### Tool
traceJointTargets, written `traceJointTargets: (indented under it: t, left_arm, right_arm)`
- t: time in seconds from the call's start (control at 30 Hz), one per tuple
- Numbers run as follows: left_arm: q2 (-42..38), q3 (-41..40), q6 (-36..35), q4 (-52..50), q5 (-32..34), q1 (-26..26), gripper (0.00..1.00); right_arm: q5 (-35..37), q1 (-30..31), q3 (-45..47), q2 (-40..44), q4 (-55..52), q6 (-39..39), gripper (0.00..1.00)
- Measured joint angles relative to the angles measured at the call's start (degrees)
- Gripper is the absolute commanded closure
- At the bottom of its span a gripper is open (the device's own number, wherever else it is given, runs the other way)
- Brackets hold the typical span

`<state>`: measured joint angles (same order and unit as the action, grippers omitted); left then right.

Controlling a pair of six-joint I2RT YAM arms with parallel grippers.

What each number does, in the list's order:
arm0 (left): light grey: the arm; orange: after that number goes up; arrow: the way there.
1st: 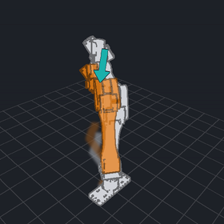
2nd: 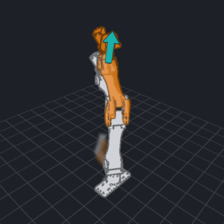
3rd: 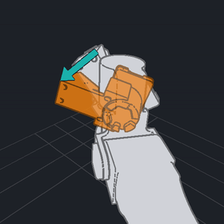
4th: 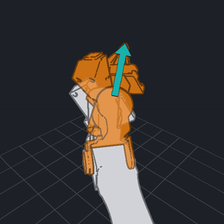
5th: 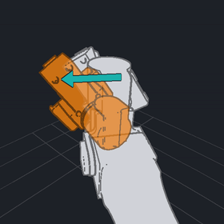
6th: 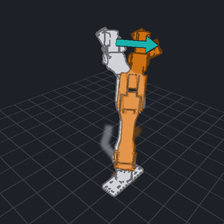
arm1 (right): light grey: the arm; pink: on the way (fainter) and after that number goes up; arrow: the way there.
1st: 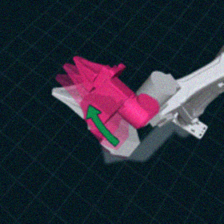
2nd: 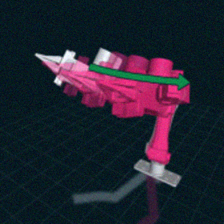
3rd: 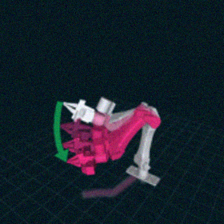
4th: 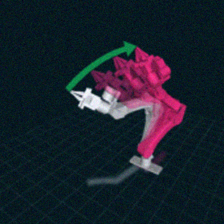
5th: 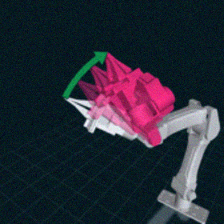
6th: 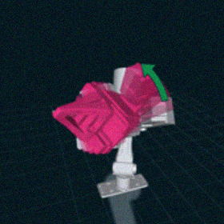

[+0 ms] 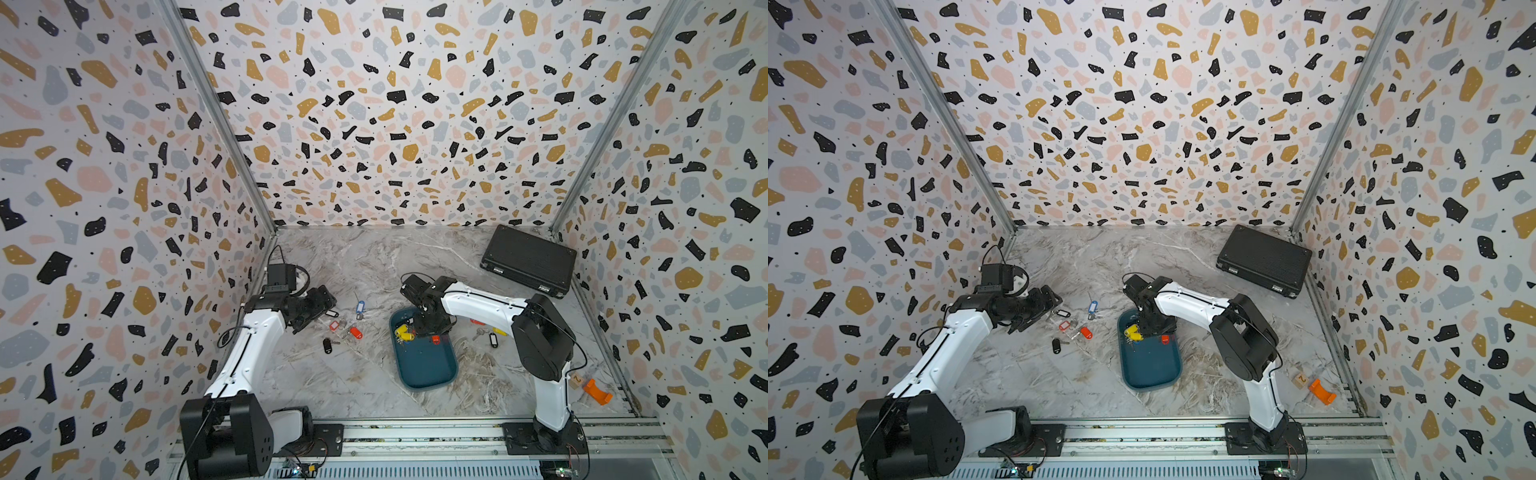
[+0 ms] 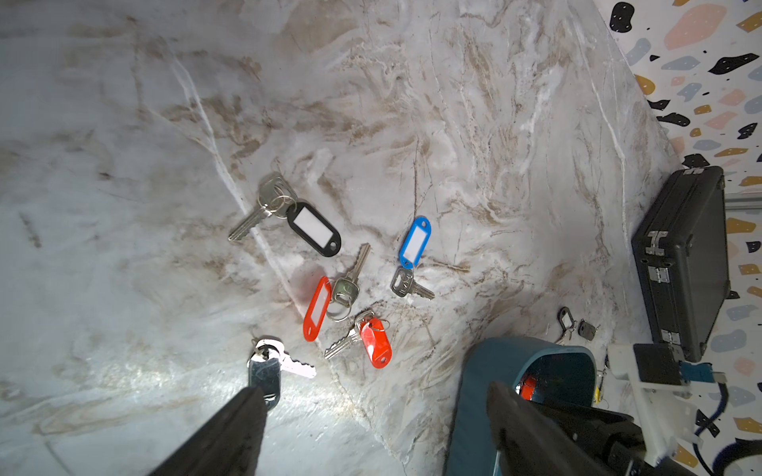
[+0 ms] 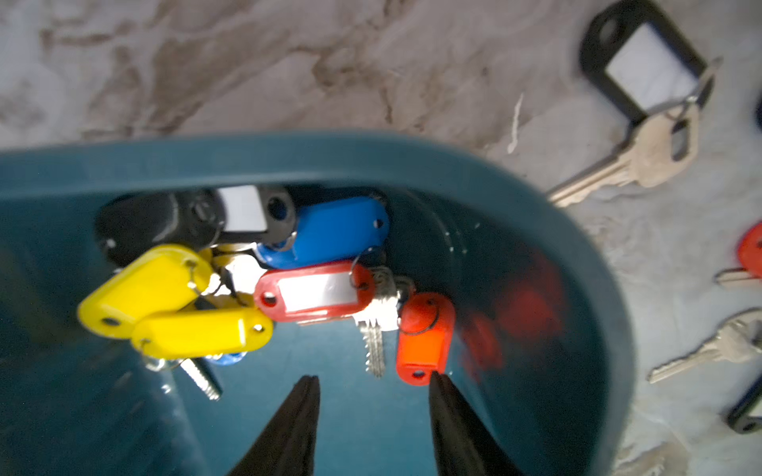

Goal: Take the keys out of the storage box
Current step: Place the key at the center of the board, then pick up the key from the storage box.

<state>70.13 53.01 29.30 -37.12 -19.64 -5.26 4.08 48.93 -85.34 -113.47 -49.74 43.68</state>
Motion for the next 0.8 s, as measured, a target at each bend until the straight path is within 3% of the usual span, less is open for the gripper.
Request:
traceJointTargets:
  t: [0.4, 0.8]
  left_arm:
    - [-0.04, 0.0, -0.07, 0.44, -1.53, 0.0, 0.13]
    - [-0.04, 0.0, -0.09, 1.29, -2.49, 0.0, 0.13]
  right_arm:
    - [8.44, 0.0, 0.0, -0.2, 0.81, 7.85, 0.57]
    - [10.1, 0.0, -0.33, -3.19, 2.43, 13.75, 0.63]
